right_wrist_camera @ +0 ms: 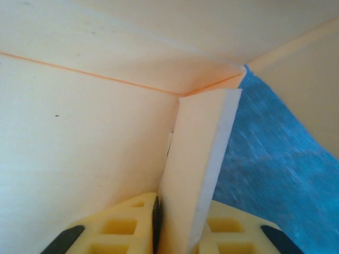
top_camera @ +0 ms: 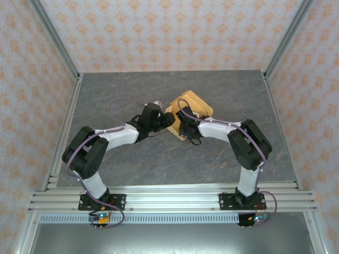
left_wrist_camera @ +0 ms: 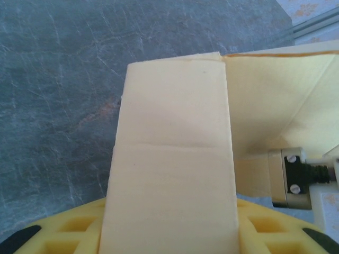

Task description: Fold the paper box

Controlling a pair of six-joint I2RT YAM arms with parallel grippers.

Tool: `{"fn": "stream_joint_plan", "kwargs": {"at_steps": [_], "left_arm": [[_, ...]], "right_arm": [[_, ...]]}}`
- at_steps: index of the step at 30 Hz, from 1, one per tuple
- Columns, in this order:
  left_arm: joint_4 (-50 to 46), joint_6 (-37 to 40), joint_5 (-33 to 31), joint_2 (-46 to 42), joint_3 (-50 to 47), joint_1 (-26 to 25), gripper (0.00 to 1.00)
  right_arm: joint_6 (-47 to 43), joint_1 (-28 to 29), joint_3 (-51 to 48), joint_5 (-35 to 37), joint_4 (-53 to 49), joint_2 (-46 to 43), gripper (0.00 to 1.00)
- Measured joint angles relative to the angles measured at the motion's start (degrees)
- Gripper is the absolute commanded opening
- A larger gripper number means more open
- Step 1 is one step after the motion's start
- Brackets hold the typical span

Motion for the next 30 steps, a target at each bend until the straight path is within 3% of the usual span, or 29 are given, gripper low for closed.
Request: {"fn": "stream_joint_plan", "kwargs": {"at_steps": [6,15,22,30], "left_arm": [[1.9,-2.5,0.8,-0.1,-1.0,-0.8,0.36],[4.5,-7.2,-0.6,-2.0,-2.5,-0.8,0.36],[8.0,-13.7,-0.6,-5.8,-3.8,-0.8,0.37],[13.3,-23.6,1.3,-6.4,-4.1,-0.8,0.37]], "right_arm": [[-1.0,0.2,-7.6,0.0,1.7,-9.2,0.39],[1.5,2.0,-17.7,1.8,9.7,-34.7,0.6],[17.5,0.9,-35.2,7.4,18.9,-54.4,0.76],[36.7,-3.1,-42.4,5.1,34.1,-51.7,0.83]]}}
